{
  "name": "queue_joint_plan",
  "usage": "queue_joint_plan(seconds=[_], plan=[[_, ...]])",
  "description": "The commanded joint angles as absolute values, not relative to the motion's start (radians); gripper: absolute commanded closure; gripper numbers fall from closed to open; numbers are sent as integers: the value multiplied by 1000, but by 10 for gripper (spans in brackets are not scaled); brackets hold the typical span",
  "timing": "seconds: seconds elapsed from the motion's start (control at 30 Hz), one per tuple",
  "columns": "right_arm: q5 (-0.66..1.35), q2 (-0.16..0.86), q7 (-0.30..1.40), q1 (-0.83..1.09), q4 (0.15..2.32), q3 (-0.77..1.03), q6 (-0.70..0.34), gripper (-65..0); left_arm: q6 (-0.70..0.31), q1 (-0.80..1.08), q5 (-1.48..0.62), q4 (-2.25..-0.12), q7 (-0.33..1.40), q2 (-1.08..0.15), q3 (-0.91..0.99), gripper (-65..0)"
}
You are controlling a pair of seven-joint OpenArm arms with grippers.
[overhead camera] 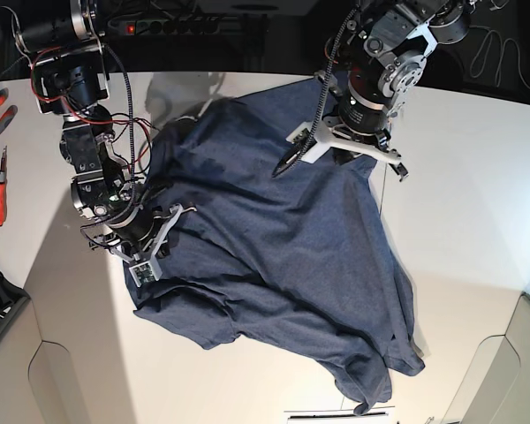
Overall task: Layout the t-shirt on the table in an organized manner, then fold the t-shirt properly
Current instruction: 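Release the shirt with the left gripper and move the right gripper over the shirt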
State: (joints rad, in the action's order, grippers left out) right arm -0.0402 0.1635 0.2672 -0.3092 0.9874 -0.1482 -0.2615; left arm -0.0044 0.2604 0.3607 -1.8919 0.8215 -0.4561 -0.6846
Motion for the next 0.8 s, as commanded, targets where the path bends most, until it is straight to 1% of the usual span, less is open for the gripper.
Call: queue_joint_plan(seconds=[0.0, 0.13, 0.27, 0.43, 0.57, 0.77], plan=[[-41, 165, 247, -343, 978, -144, -241, 0, -24, 258, 341, -1889, 812, -461, -672, 0], [-110, 166, 246, -377, 863, -144, -186, 0, -97, 275, 265, -1863, 812, -461, -661, 0], [-116, 166, 227, -442, 743, -144, -188, 0, -145, 277, 189, -1863, 810, -459, -662, 0], [-143, 171, 203, -541, 659, -144, -182, 0, -199, 278, 113, -1863, 812, -442, -662, 0], [-169, 171, 198, -633, 615, -144, -151, 0, -234, 285, 58, -1863, 822, -393, -662, 0], [-195, 174, 197, -745, 553, -144, -71, 0, -298, 320, 15, -1863, 824, -257, -662, 0]])
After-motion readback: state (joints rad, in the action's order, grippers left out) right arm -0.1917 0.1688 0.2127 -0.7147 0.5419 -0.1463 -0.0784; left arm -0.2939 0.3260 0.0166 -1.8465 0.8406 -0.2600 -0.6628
